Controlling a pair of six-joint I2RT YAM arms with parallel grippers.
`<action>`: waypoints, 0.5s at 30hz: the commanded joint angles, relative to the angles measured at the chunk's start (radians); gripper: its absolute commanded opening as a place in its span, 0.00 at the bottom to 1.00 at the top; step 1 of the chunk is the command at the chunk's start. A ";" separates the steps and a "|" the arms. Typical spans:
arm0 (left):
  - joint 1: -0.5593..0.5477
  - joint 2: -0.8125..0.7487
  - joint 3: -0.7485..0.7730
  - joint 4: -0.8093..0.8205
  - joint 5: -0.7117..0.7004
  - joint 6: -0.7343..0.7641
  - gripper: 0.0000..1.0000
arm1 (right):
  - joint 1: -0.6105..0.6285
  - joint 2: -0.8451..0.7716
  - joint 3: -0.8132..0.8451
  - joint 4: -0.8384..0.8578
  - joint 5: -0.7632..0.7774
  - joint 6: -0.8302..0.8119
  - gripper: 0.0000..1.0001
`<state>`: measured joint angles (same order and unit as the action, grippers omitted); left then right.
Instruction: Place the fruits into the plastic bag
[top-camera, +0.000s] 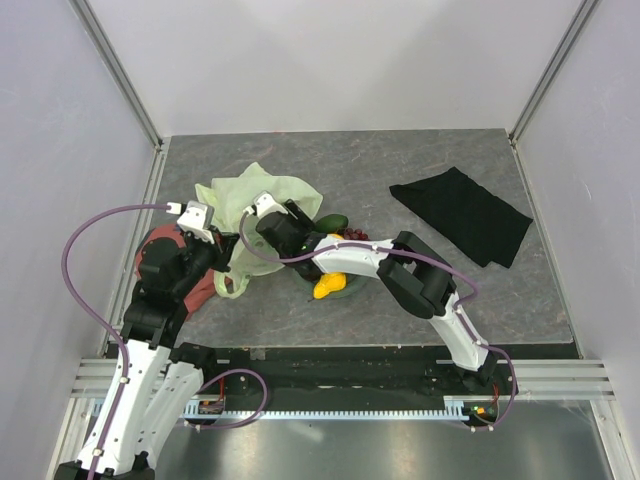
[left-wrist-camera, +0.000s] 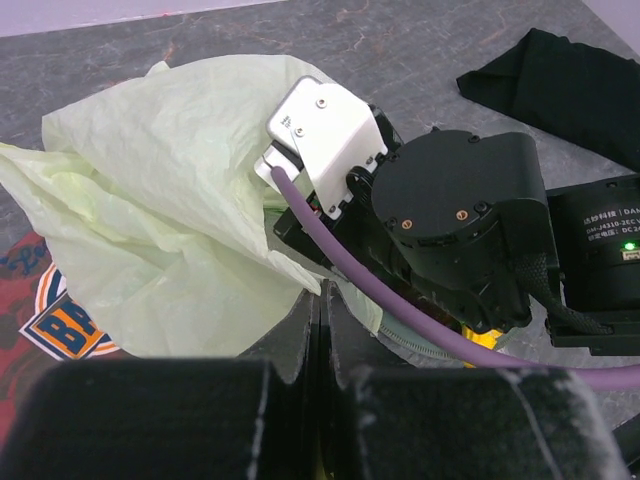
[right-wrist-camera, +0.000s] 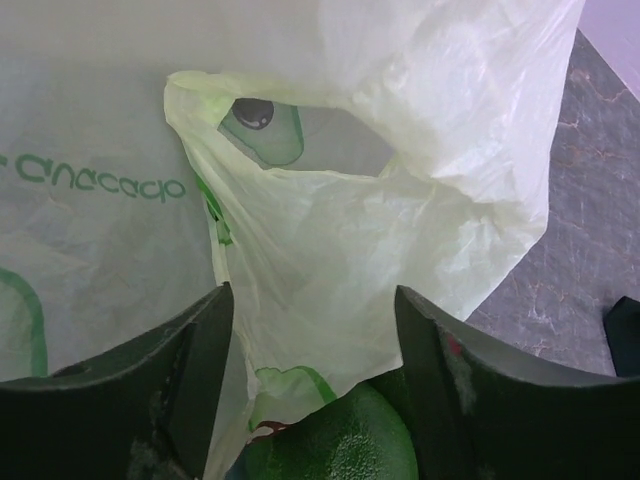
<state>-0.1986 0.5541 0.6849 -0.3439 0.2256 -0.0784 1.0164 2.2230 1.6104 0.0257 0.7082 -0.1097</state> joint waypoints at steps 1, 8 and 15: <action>-0.002 -0.010 0.021 0.017 -0.026 -0.026 0.01 | -0.006 0.000 -0.024 -0.023 0.008 0.002 0.69; -0.002 0.004 0.021 0.011 -0.051 -0.024 0.02 | -0.012 -0.025 -0.033 -0.024 -0.016 0.013 0.05; -0.001 0.070 0.039 -0.036 -0.192 -0.021 0.02 | -0.025 -0.192 -0.075 0.008 -0.078 0.109 0.00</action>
<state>-0.1986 0.5831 0.6865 -0.3580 0.1425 -0.0788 1.0046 2.1986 1.5650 -0.0021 0.6716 -0.0830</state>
